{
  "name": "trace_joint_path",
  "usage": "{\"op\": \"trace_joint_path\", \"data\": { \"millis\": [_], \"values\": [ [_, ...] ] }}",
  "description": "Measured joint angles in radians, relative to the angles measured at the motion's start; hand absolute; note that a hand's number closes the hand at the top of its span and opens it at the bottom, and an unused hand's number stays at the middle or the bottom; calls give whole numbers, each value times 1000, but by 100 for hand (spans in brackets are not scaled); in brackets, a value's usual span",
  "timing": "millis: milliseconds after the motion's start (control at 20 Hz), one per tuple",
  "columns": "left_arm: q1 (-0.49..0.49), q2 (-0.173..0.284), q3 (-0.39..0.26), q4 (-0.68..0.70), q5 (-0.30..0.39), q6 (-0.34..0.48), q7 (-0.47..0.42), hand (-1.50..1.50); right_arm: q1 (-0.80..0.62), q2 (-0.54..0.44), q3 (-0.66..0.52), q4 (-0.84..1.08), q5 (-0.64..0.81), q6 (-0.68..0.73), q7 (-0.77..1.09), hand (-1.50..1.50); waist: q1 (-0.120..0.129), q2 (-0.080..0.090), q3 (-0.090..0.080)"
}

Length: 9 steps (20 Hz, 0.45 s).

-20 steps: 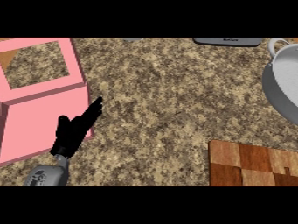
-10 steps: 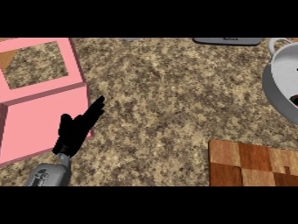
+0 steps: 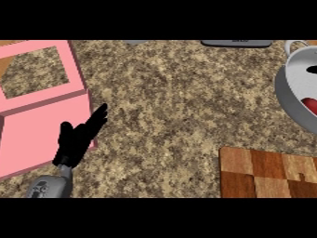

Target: Pick the tomato from the cutting board and place it in the pot

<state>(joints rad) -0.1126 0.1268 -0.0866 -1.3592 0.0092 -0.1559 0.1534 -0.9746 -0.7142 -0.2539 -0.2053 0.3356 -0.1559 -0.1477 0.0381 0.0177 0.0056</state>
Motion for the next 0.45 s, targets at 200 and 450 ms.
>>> {"op": "trace_joint_path", "data": {
  "millis": [200,450],
  "values": [
    [3,1,3,-2,-2,1,-7,0,8,-56,-109,-6,-94,-62,-42,-150,-3,1,0],
    [13,2,6,-6,-1,-1,-11,0,64,-126,-226,-6,-199,-49,-138,-150,-7,-1,-1]
  ]
}}
